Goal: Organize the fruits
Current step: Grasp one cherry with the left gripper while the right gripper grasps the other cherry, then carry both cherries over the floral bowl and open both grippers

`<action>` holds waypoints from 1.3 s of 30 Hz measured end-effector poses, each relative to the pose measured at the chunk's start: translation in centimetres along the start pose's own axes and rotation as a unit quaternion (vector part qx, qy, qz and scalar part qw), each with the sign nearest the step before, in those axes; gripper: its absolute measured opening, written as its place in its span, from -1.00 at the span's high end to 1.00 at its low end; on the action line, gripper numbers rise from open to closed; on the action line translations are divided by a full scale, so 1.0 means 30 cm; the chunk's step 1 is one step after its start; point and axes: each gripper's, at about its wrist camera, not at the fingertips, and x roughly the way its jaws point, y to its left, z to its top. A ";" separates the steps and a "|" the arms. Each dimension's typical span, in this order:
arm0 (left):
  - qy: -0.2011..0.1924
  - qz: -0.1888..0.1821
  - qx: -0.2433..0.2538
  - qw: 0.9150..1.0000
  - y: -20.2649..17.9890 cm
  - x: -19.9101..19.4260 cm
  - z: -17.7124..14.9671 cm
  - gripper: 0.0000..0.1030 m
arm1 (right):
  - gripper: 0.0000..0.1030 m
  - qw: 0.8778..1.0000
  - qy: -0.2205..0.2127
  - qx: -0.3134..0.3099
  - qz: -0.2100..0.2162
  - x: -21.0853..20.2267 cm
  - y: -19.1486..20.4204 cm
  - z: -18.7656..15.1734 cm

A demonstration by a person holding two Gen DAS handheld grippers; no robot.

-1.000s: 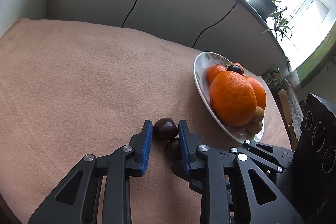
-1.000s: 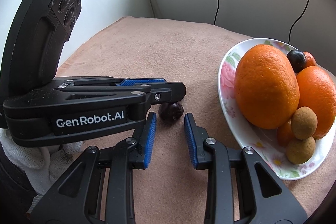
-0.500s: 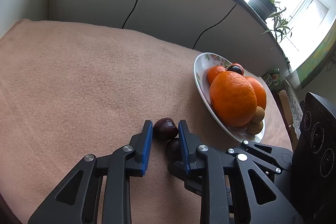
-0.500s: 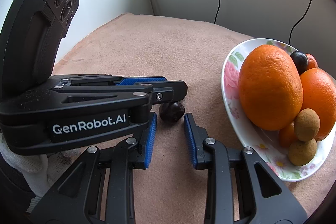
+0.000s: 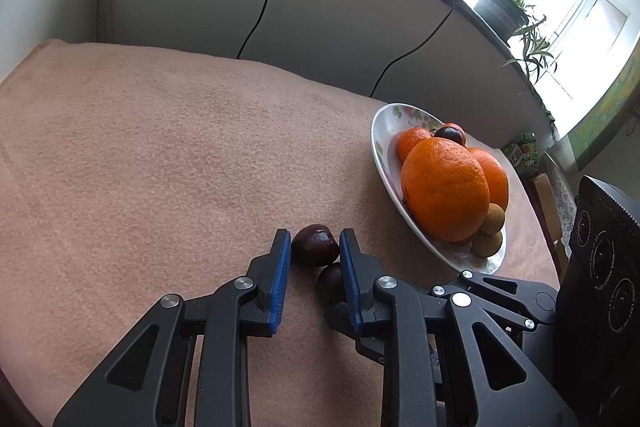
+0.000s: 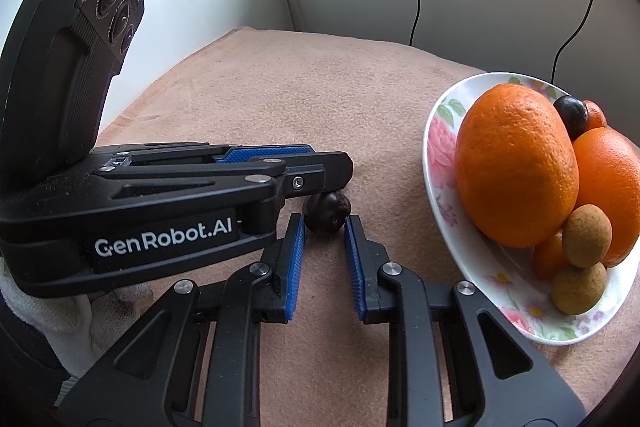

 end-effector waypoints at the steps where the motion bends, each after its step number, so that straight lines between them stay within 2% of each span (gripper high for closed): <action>1: -0.001 0.000 -0.001 1.000 0.003 -0.003 -0.001 0.55 | 0.61 1.000 -0.001 -0.001 0.001 -0.002 0.001 0.000; 12: -0.014 0.016 -0.021 1.000 0.056 -0.055 -0.020 0.55 | 0.63 1.000 -0.013 0.008 0.012 -0.030 -0.007 -0.007; 18: -0.023 0.020 -0.018 0.999 0.039 -0.083 -0.023 0.55 | 0.63 0.999 -0.021 0.012 0.022 -0.067 -0.013 -0.023; 26: -0.025 0.023 -0.016 0.999 0.020 -0.076 -0.025 0.55 | 0.64 1.000 0.002 0.016 0.019 -0.026 -0.022 -0.017; 28: -0.025 0.023 -0.019 0.999 0.024 -0.080 -0.031 0.55 | 0.56 1.000 0.005 0.013 0.012 -0.022 -0.017 -0.013; 29: -0.026 0.023 -0.021 0.999 0.026 -0.081 -0.032 0.55 | 0.36 1.000 0.008 0.012 0.010 -0.017 -0.015 -0.012; 30: -0.026 0.023 -0.021 0.999 0.027 -0.084 -0.033 0.55 | 0.28 1.000 0.008 0.010 0.009 -0.012 -0.009 -0.009; 37: -0.032 0.023 -0.024 0.999 0.035 -0.098 -0.030 0.55 | 0.28 1.000 0.010 -0.010 0.005 0.011 0.022 0.013; 39: -0.033 0.023 -0.025 0.999 0.034 -0.099 -0.030 0.55 | 0.39 1.000 0.008 -0.013 0.004 0.012 0.025 0.013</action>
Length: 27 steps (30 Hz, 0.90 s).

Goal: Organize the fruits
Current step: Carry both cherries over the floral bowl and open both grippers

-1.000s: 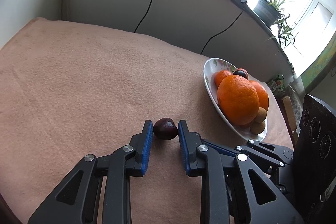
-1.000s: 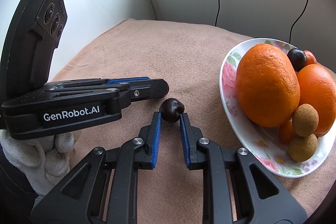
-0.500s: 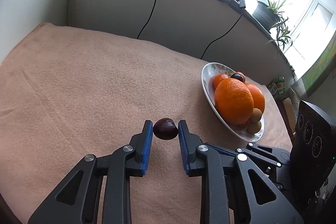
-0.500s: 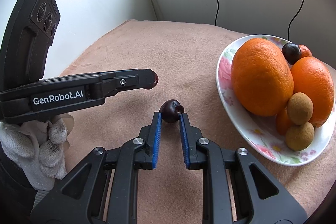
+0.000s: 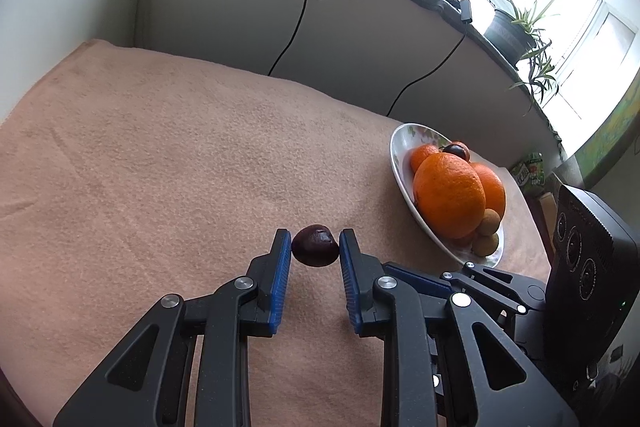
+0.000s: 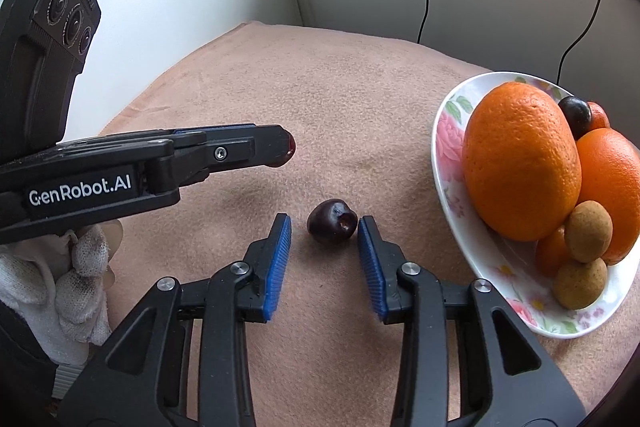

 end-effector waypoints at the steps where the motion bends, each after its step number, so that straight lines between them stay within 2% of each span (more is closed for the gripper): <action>1: -0.001 0.001 -0.001 1.000 -0.002 -0.001 -0.002 0.55 | 0.45 1.000 -0.001 0.001 0.001 0.008 0.001 0.011; 7: -0.006 0.001 -0.001 1.000 -0.013 -0.012 0.002 0.55 | 0.50 1.000 -0.012 0.012 0.014 -0.026 -0.016 0.004; 14: -0.013 -0.007 0.011 1.000 -0.064 -0.018 0.025 0.55 | 0.50 0.998 -0.044 0.031 0.024 -0.155 -0.070 -0.022; 27: -0.020 -0.024 0.042 0.999 -0.206 0.022 0.093 0.55 | 0.50 0.990 -0.108 0.086 -0.010 -0.385 -0.272 -0.080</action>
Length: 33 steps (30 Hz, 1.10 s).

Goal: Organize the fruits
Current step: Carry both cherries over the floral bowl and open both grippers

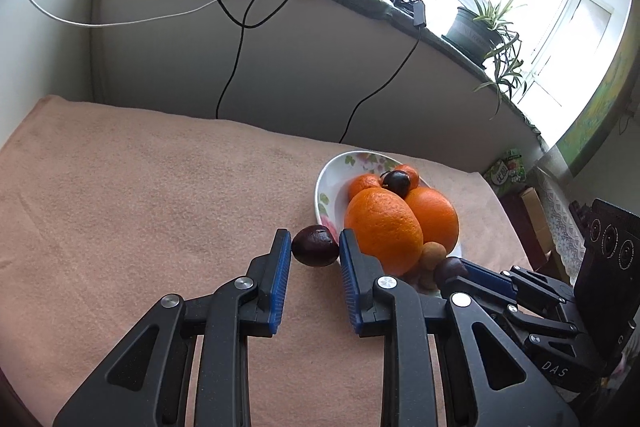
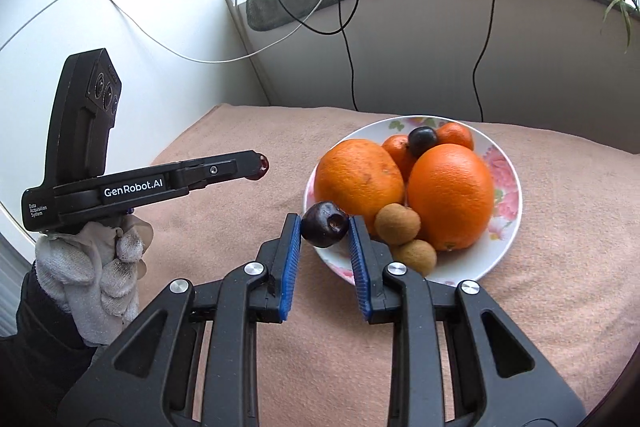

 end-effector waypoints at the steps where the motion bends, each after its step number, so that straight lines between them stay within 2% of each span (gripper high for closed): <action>1: 0.000 -0.001 0.002 1.000 -0.008 0.007 0.006 0.55 | 0.50 1.000 -0.004 0.002 -0.005 -0.011 -0.016 0.003; 10: 0.005 -0.010 0.019 1.000 -0.061 0.062 0.058 0.55 | 0.50 0.998 -0.029 0.027 -0.039 -0.070 -0.149 0.025; 17: 0.009 -0.008 0.025 1.000 -0.079 0.106 0.098 0.55 | 0.50 0.997 -0.029 0.045 -0.056 -0.041 -0.257 0.064; 33: 0.022 -0.002 0.035 0.999 -0.095 0.195 0.157 0.55 | 0.50 0.997 -0.008 0.064 -0.048 0.059 -0.367 0.119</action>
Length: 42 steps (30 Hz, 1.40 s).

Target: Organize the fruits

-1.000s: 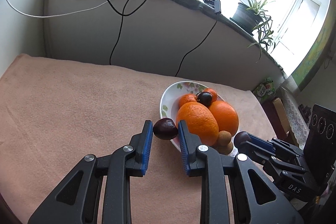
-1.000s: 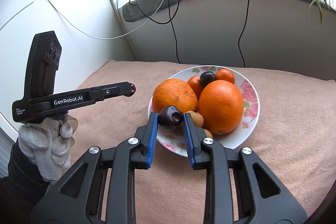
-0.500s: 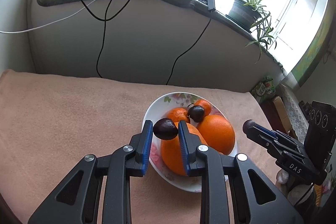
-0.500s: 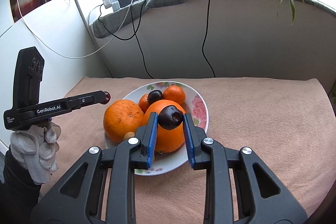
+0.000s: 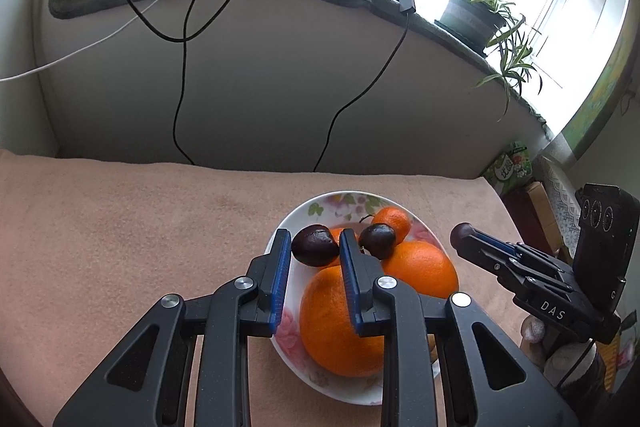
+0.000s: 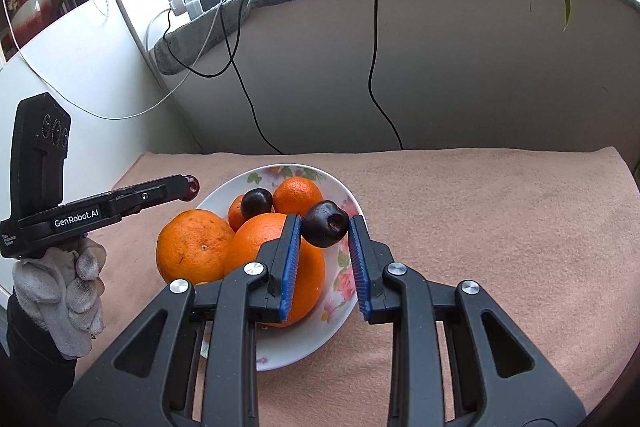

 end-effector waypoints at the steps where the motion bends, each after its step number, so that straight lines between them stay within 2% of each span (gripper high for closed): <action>1: 0.001 0.000 0.001 1.000 -0.001 0.003 0.002 0.55 | 0.50 1.000 0.001 0.001 0.002 0.004 -0.002 0.002; 16: 0.003 -0.004 0.006 1.000 -0.010 0.019 0.007 0.54 | 0.46 1.000 0.016 0.001 0.018 0.042 0.005 0.016; 20: 0.004 -0.005 0.009 1.000 -0.012 0.020 0.009 0.54 | 0.15 1.000 0.012 -0.001 0.018 0.038 0.007 0.018; 22: 0.004 -0.005 0.011 1.000 -0.015 0.018 0.009 0.44 | 0.02 1.000 0.008 -0.001 0.018 0.034 0.010 0.021; 26: 0.003 -0.007 0.015 1.000 -0.023 0.014 0.006 0.37 | 0.00 1.000 0.006 -0.003 0.018 0.028 0.014 0.022; 28: 0.002 -0.007 0.017 1.000 -0.029 0.012 0.003 0.16 | -0.05 1.000 0.006 -0.004 0.015 0.025 0.018 0.020; 30: 0.001 -0.004 0.022 1.000 -0.037 0.006 0.000 0.14 | -0.35 1.000 0.002 -0.004 0.012 0.018 0.022 0.016; 31: -0.001 -0.002 0.024 1.000 -0.040 0.002 -0.001 0.13 | -0.38 1.000 0.001 -0.004 0.010 0.014 0.022 0.014; 35: -0.007 0.004 0.031 0.999 -0.056 -0.015 -0.005 -0.13 | -0.53 1.000 -0.003 -0.003 0.007 -0.001 0.027 0.012; 37: -0.009 0.012 0.036 0.999 -0.068 -0.021 -0.008 -0.31 | -0.56 1.000 -0.003 -0.005 0.004 -0.007 0.030 0.014; 39: -0.013 0.020 0.042 0.999 -0.080 -0.029 -0.010 -0.40 | -0.56 1.000 -0.003 -0.007 0.001 -0.013 0.031 0.014; 42: -0.017 0.030 0.043 0.998 -0.086 -0.039 -0.013 -0.45 | -0.56 1.000 -0.003 -0.010 -0.002 -0.023 0.033 0.009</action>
